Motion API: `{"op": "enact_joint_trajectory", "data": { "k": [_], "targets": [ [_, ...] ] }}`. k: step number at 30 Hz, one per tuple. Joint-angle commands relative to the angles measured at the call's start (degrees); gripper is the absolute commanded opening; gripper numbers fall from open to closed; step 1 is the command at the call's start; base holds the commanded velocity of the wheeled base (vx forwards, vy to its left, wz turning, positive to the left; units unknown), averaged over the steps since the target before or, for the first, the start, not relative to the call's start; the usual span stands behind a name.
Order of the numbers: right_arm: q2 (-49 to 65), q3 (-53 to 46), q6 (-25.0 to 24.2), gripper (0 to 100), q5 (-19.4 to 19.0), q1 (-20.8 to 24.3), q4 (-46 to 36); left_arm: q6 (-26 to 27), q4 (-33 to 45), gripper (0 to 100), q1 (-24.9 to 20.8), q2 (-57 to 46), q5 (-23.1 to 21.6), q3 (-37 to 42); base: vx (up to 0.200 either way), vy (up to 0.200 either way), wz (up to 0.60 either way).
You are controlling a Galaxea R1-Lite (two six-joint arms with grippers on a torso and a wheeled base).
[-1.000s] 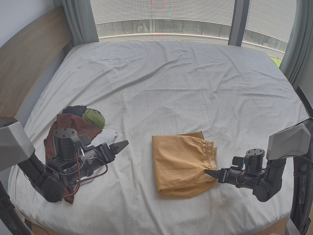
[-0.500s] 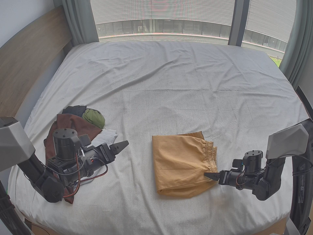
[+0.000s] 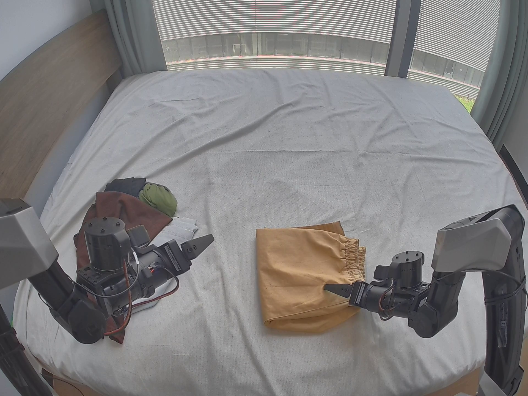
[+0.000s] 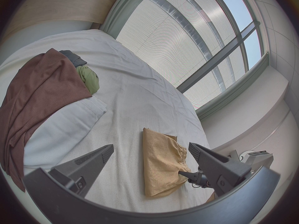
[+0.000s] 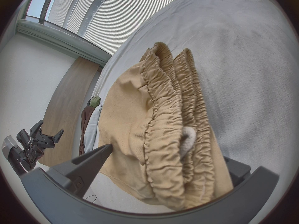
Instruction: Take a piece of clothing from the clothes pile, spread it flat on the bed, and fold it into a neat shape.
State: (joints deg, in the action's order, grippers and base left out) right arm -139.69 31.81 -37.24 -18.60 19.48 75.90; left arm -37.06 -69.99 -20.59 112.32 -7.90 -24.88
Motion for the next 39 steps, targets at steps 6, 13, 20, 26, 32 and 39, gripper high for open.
{"op": "enact_joint_trajectory", "data": {
  "k": [6,13,20,26,32,39],
  "targets": [
    [-0.5,0.5,0.0,100,0.1,0.3,0.7,-0.1,-0.1,100,0.4,0.2,-0.5,0.0,0.000,0.000,0.00],
    [-0.7,0.6,0.0,0,0.1,0.5,0.9,-0.1,-0.1,100,0.5,0.0,-0.6,0.1,0.000,0.000,0.00],
    [-0.1,-1.4,-0.1,0,0.1,2.0,7.7,0.1,-0.2,100,1.3,0.3,-0.7,0.2,0.000,0.000,0.00],
    [0.6,-3.2,-0.1,0,0.0,3.5,12.6,0.0,-1.6,100,1.5,-0.4,-0.6,1.2,0.000,0.000,0.00],
    [5.0,-3.2,-0.2,0,-0.3,3.5,12.6,0.0,-2.6,100,1.5,-0.5,-0.6,1.2,0.000,0.000,0.00],
    [9.3,-3.2,-0.1,0,-0.3,4.1,12.5,0.1,-2.6,100,1.4,-0.5,-0.6,1.3,0.000,0.000,0.00]
  ]
}}
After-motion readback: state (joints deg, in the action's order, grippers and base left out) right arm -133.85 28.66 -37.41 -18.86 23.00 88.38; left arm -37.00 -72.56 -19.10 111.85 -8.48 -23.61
